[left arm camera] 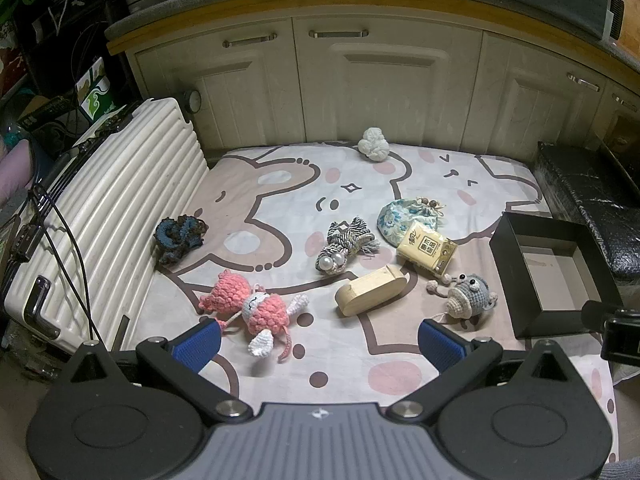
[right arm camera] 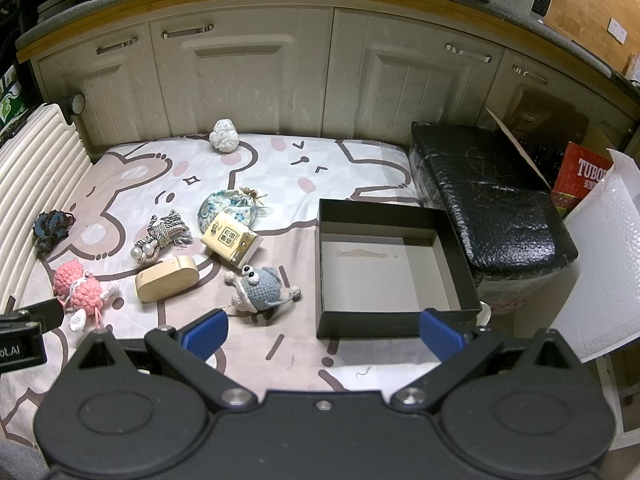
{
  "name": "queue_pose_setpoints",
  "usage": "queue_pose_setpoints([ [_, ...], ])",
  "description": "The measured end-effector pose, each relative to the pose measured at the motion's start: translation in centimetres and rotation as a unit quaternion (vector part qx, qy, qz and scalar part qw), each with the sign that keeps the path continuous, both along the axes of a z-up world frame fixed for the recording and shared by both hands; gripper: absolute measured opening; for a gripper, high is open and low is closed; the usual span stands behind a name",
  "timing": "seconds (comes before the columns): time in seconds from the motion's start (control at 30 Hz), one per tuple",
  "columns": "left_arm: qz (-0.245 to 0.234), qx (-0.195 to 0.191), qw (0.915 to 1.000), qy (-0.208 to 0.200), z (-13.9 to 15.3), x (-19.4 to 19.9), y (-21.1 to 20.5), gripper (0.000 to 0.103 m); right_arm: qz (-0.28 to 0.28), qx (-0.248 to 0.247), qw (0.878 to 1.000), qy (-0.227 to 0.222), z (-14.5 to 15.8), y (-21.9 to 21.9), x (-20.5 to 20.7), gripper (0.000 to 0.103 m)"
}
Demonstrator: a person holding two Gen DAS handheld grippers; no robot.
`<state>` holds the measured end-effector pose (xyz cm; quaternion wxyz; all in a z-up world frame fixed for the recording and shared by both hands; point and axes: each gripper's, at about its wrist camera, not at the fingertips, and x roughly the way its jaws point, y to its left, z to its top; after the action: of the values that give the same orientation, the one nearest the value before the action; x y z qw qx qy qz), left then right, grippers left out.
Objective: Organize objects
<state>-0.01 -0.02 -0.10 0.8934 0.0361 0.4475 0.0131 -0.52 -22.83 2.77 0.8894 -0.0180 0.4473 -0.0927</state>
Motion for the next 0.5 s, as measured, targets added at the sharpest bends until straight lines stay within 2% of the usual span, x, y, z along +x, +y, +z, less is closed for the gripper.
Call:
queue_pose_setpoints([
  [0.5,-0.001,-0.002,1.0,0.001,0.0,0.01,0.02,0.103,-0.001,0.001,1.0,0.001,-0.16,-0.12,-0.05,0.103],
])
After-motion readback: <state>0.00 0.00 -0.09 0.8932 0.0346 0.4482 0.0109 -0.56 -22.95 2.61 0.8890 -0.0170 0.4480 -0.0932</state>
